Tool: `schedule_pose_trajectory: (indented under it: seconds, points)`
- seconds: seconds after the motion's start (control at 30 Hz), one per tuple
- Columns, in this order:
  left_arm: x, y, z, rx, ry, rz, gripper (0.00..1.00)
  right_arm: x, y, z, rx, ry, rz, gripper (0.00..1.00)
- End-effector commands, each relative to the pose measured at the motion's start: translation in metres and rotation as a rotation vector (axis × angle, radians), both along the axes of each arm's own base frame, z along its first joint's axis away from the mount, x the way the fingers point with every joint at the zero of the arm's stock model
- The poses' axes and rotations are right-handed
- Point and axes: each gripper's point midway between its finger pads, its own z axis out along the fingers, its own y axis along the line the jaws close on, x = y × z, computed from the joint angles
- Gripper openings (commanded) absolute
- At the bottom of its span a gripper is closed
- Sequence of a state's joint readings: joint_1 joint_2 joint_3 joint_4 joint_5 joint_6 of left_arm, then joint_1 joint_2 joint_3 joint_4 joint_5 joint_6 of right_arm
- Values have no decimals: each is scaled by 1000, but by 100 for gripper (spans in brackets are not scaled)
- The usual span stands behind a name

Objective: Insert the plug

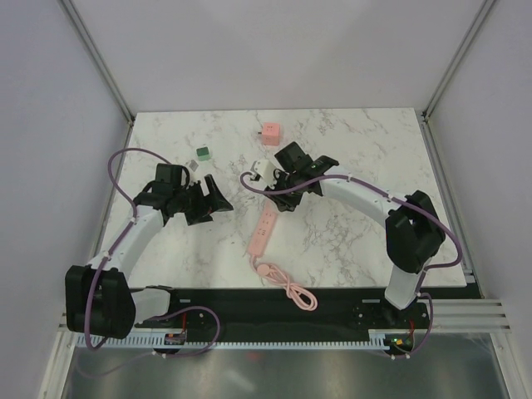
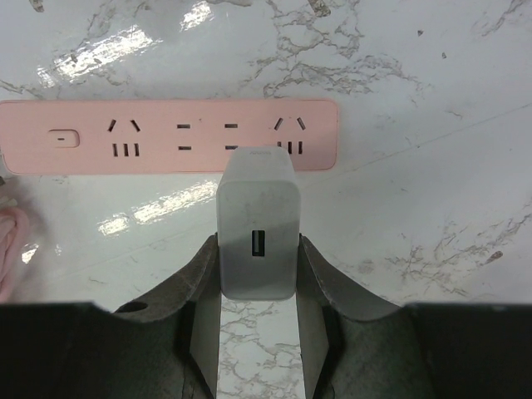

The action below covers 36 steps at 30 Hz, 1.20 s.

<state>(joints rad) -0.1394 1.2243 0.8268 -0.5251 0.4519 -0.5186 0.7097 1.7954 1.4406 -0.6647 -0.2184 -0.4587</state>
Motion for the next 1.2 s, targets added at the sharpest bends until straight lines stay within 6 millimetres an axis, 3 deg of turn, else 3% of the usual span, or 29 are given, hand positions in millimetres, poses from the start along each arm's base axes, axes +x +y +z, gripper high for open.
schedule_pose_trajectory:
  seconds: [0.0,0.43,0.63,0.83,1.17]
  points:
    - [3,1,14,4,-70,-26,91,15,9,9,15,-61,23,0]
    - [3,2,14,8,-73,-19,91,25,16,-5,-10,-58,52,0]
    - [4,2,16,9,-77,-17,91,28,6,-16,-67,-64,35,0]
    - [5,4,16,8,-78,-14,91,32,5,-13,-64,-74,30,0]
    - [5,5,17,8,-82,-11,91,21,3,-5,-36,-64,60,0]
